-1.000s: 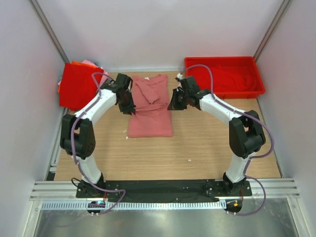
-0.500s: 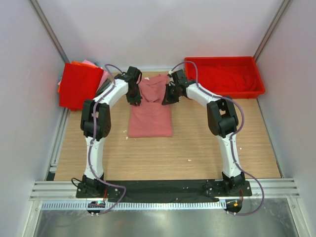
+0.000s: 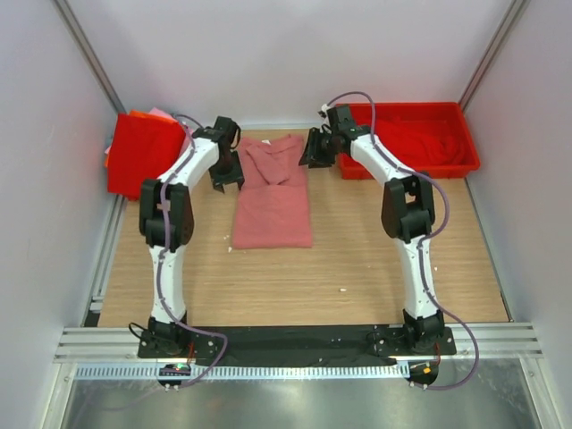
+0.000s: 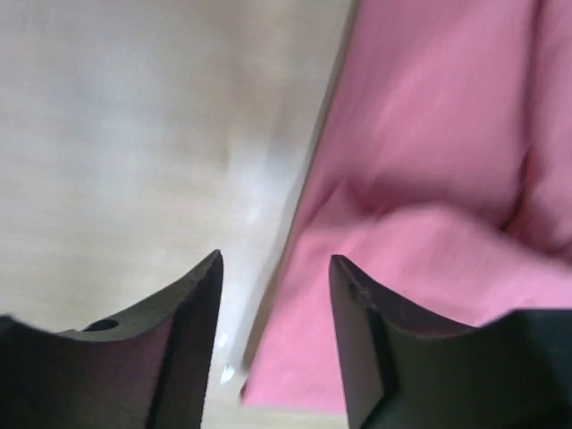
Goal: Fold and stack the t-shirts
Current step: Fold the tshirt
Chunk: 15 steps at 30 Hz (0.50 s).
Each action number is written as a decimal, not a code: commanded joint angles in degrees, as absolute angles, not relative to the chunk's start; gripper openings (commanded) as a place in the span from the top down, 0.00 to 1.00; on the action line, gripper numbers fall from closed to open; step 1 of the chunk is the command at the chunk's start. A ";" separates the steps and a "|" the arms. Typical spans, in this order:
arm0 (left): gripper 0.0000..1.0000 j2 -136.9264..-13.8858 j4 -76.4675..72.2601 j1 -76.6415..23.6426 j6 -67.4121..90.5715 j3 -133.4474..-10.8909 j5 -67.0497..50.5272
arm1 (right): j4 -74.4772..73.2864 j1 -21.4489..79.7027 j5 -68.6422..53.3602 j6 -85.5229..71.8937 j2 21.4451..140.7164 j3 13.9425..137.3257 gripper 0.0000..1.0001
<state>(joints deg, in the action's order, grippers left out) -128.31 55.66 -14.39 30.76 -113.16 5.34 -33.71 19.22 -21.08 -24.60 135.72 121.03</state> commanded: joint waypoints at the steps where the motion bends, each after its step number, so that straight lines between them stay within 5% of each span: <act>1: 0.46 -112.88 50.65 -15.03 31.46 -100.85 4.66 | -29.45 19.95 -23.29 -26.45 119.29 112.62 0.43; 2: 0.46 -107.46 49.41 -15.03 31.99 -97.42 3.53 | -28.57 20.04 -23.29 -26.72 116.92 105.71 0.32; 5: 0.42 -100.39 45.54 -15.03 33.39 -84.49 1.85 | -24.71 20.74 -22.94 -27.95 106.99 91.21 0.25; 9: 0.30 -89.33 40.09 -15.12 36.03 -67.55 -4.38 | -21.45 22.32 -21.80 -29.35 98.01 75.53 0.23; 15: 0.28 -80.17 30.52 -16.26 40.68 -53.28 -8.17 | -17.14 26.45 -19.43 -32.16 90.44 58.55 0.23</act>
<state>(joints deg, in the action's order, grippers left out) -83.79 38.98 -15.55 37.47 -56.23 -4.51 -21.08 25.17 -21.10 -29.76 92.92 62.74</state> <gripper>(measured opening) 0.715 0.768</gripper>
